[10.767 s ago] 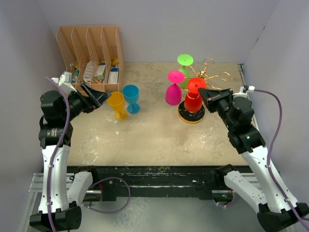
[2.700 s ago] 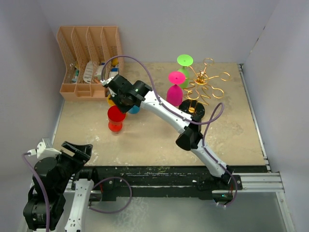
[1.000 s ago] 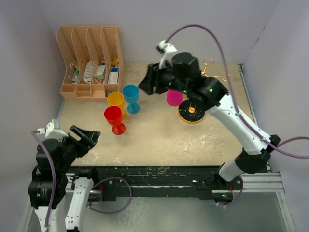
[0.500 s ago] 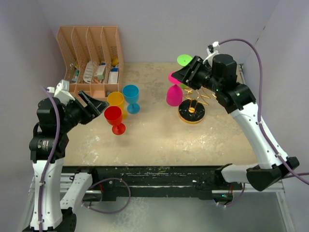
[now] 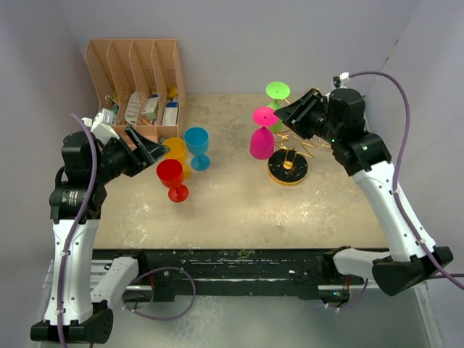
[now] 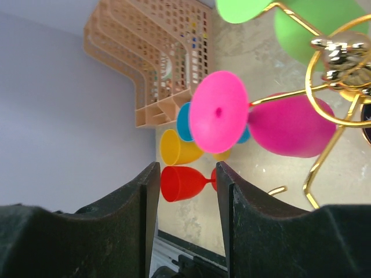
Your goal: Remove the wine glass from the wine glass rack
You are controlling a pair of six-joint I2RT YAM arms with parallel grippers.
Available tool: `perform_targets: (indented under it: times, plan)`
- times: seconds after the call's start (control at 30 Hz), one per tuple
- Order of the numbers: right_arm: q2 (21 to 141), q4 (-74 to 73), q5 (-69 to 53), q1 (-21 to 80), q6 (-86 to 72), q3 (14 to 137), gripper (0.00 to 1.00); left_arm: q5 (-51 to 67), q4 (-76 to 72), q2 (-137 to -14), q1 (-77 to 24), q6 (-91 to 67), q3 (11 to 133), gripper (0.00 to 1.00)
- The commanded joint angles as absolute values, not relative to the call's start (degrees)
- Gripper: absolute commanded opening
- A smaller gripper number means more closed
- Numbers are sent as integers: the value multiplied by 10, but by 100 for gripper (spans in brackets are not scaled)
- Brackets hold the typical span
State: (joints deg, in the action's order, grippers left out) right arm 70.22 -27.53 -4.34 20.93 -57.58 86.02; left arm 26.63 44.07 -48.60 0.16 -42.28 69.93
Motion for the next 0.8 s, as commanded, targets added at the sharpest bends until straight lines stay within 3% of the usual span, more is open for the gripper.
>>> perform_targets:
  times: [0.0,0.77]
  plan:
    - [714,-250,-59,192,-593,845,45,281,413,-482,-3,-405,729,75]
    - [783,-207,-69,177,-581,842,41,283,413,-477,-3,-404,715,75]
